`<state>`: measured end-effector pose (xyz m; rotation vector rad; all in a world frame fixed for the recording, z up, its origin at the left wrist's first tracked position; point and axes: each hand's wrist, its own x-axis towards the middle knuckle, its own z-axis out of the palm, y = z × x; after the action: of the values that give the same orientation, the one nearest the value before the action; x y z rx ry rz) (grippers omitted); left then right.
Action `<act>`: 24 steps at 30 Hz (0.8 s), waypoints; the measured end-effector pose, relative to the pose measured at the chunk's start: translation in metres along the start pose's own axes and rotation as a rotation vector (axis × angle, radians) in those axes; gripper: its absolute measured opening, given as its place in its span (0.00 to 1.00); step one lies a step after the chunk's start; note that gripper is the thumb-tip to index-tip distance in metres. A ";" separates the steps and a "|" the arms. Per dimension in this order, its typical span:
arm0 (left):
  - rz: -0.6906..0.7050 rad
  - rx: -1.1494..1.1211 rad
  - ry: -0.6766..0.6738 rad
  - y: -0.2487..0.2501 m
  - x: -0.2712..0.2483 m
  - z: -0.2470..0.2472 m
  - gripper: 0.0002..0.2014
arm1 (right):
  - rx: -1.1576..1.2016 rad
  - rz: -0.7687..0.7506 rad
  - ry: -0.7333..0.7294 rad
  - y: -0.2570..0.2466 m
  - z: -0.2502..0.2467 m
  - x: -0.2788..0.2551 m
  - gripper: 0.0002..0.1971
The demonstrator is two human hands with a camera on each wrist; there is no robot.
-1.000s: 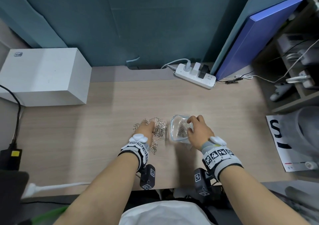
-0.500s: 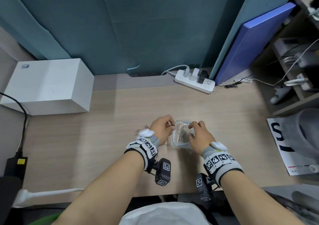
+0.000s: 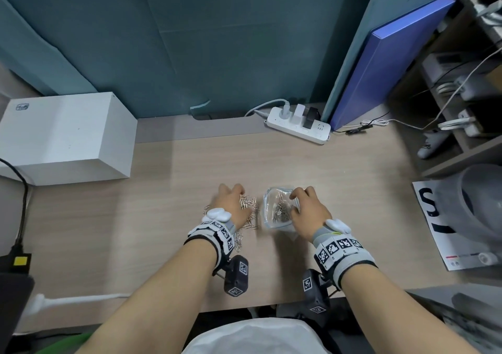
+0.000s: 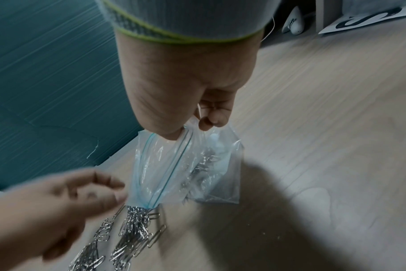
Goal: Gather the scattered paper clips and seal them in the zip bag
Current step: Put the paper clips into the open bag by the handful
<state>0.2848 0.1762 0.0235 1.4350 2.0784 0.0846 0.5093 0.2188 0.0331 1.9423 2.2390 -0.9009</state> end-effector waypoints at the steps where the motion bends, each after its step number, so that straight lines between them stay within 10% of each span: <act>1: -0.048 0.057 -0.034 -0.006 -0.002 0.002 0.30 | -0.002 -0.003 0.003 0.000 0.000 0.000 0.11; 6: -0.027 0.089 -0.109 -0.008 -0.005 0.023 0.46 | -0.024 0.011 0.001 0.004 -0.002 0.002 0.11; 14: 0.090 0.077 -0.112 -0.002 0.008 0.033 0.12 | -0.030 0.011 0.005 0.006 -0.007 0.004 0.12; 24: 0.061 -0.041 -0.113 -0.010 0.016 0.019 0.02 | -0.017 0.004 -0.005 0.005 -0.005 0.007 0.13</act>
<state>0.2821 0.1809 -0.0032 1.4451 1.9310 0.0690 0.5137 0.2271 0.0326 1.9344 2.2318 -0.8829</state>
